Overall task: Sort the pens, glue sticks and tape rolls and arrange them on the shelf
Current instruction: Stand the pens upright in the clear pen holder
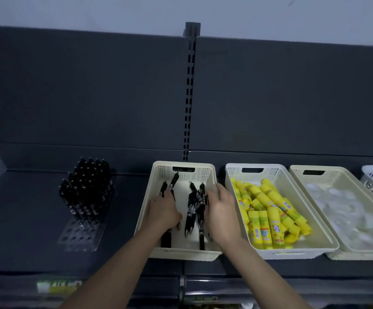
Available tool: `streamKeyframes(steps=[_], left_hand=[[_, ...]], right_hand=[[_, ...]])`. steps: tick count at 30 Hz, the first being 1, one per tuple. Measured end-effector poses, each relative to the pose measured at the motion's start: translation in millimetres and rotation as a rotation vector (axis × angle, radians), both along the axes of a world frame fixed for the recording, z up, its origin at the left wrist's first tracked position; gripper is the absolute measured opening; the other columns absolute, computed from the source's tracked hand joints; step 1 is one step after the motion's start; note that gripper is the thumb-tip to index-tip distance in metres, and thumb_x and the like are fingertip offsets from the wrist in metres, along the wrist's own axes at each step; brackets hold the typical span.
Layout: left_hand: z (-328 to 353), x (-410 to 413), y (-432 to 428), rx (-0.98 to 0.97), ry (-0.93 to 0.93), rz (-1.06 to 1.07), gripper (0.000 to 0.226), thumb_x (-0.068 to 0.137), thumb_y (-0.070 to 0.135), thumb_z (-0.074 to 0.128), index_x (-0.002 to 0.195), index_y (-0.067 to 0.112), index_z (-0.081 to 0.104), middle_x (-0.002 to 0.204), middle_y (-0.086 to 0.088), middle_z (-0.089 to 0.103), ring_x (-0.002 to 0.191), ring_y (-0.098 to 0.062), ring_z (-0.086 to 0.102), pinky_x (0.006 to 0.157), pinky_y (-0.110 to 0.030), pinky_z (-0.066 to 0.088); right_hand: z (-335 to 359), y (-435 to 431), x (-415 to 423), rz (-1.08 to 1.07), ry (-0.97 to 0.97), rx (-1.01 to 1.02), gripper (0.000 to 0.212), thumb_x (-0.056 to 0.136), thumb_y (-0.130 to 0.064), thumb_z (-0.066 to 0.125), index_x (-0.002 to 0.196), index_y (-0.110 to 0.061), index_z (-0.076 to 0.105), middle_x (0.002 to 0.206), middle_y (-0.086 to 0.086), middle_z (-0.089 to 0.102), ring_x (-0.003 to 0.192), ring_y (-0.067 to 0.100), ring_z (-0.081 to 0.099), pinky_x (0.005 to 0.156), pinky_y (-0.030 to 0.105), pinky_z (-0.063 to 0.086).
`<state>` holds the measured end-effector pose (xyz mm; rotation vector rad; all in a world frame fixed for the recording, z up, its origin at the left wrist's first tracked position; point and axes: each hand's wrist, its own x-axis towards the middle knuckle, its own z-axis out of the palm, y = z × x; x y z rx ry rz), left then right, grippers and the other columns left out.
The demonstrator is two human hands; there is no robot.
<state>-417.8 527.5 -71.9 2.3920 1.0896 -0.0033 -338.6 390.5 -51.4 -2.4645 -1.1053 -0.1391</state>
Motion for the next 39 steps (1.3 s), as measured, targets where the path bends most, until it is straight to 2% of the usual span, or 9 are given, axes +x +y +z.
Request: streamKeyframes(steps=[7, 12, 16, 20, 24, 29, 32, 34, 39], left_hand=[[-0.6, 12.4, -10.3, 0.078, 0.199, 0.038, 0.081, 0.078, 0.036, 0.067, 0.139, 0.005, 0.025, 0.129, -0.020, 0.049, 0.118, -0.035, 0.047, 0.093, -0.038, 0.044], [-4.4, 17.0, -16.7, -0.047, 0.138, 0.058, 0.050, 0.080, 0.027, 0.064, 0.121, 0.009, 0.042, 0.115, -0.007, 0.058, 0.102, -0.024, 0.060, 0.079, -0.034, 0.048], [-4.6, 13.1, -5.8, -0.067, 0.010, -0.018, 0.022, 0.086, 0.013, 0.054, 0.103, 0.011, 0.041, 0.102, -0.005, 0.056, 0.087, -0.022, 0.058, 0.067, -0.030, 0.045], [2.7, 10.6, 6.3, -0.184, -0.207, 0.008, 0.020, 0.087, 0.011, 0.054, 0.100, 0.011, 0.038, 0.087, -0.002, 0.051, 0.070, -0.015, 0.052, 0.050, -0.026, 0.036], [20.5, 7.2, 13.7, -0.301, -0.495, 0.059, 0.015, 0.082, 0.008, 0.055, 0.093, 0.009, 0.045, 0.072, -0.005, 0.054, 0.054, -0.016, 0.052, 0.043, -0.023, 0.039], [40.5, -3.5, 15.9, -0.508, -0.778, 0.107, 0.014, 0.084, 0.011, 0.059, 0.086, 0.008, 0.046, 0.059, -0.005, 0.050, 0.042, -0.014, 0.043, 0.040, -0.023, 0.036], [47.3, -11.2, 17.3, -0.646, -0.903, 0.159, 0.013, 0.086, 0.007, 0.059, 0.082, 0.011, 0.048, 0.059, -0.004, 0.050, 0.046, -0.016, 0.044, 0.042, -0.026, 0.037], [48.7, -18.3, 18.6, -0.726, -0.940, 0.170, 0.013, 0.085, 0.006, 0.059, 0.083, 0.011, 0.048, 0.061, -0.003, 0.049, 0.047, -0.014, 0.044, 0.043, -0.025, 0.037], [47.3, -32.6, 27.1, -0.792, -0.979, 0.178, 0.012, 0.085, 0.007, 0.061, 0.087, 0.010, 0.050, 0.064, -0.002, 0.050, 0.049, -0.012, 0.044, 0.042, -0.024, 0.038]], right_hand=[[-1.4, 4.1, -0.6, -0.018, 0.074, -0.059, 0.042, 0.081, 0.004, 0.047, 0.121, -0.008, 0.050, 0.146, 0.016, 0.033, 0.119, 0.034, 0.048, 0.094, 0.032, 0.043], [-2.1, 4.1, -0.8, -0.025, 0.052, -0.087, 0.047, 0.081, 0.006, 0.045, 0.125, -0.009, 0.048, 0.149, 0.017, 0.028, 0.120, 0.033, 0.049, 0.094, 0.031, 0.043], [-1.4, 3.4, -1.2, -0.023, 0.090, -0.072, 0.047, 0.081, 0.004, 0.044, 0.126, -0.010, 0.049, 0.148, 0.015, 0.030, 0.115, 0.033, 0.053, 0.093, 0.032, 0.043], [0.4, 2.0, 0.1, -0.025, 0.098, -0.059, 0.045, 0.082, 0.001, 0.044, 0.126, -0.009, 0.050, 0.148, 0.014, 0.030, 0.115, 0.033, 0.053, 0.095, 0.032, 0.042], [1.6, 1.7, -3.0, -0.033, 0.082, -0.100, 0.042, 0.084, -0.003, 0.044, 0.125, -0.007, 0.051, 0.145, 0.016, 0.034, 0.119, 0.035, 0.049, 0.098, 0.034, 0.041], [13.2, 5.4, -8.9, 0.103, -0.192, -0.009, 0.033, 0.061, 0.006, 0.068, 0.094, 0.001, 0.068, 0.109, 0.020, 0.063, 0.101, 0.039, 0.061, 0.084, 0.036, 0.053], [14.7, 24.2, -15.2, 0.201, 0.010, -0.135, 0.026, 0.079, 0.007, 0.050, 0.100, -0.003, 0.061, 0.106, 0.013, 0.060, 0.097, 0.032, 0.059, 0.073, 0.030, 0.045], [10.8, 40.1, -11.8, 0.082, 0.144, -0.233, 0.022, 0.083, 0.008, 0.042, 0.094, -0.002, 0.059, 0.099, 0.016, 0.062, 0.092, 0.034, 0.061, 0.065, 0.031, 0.039], [-3.8, 64.1, -10.9, -0.010, 0.199, -0.446, 0.029, 0.085, 0.011, 0.040, 0.101, 0.001, 0.062, 0.107, 0.019, 0.066, 0.098, 0.034, 0.064, 0.075, 0.035, 0.050]])
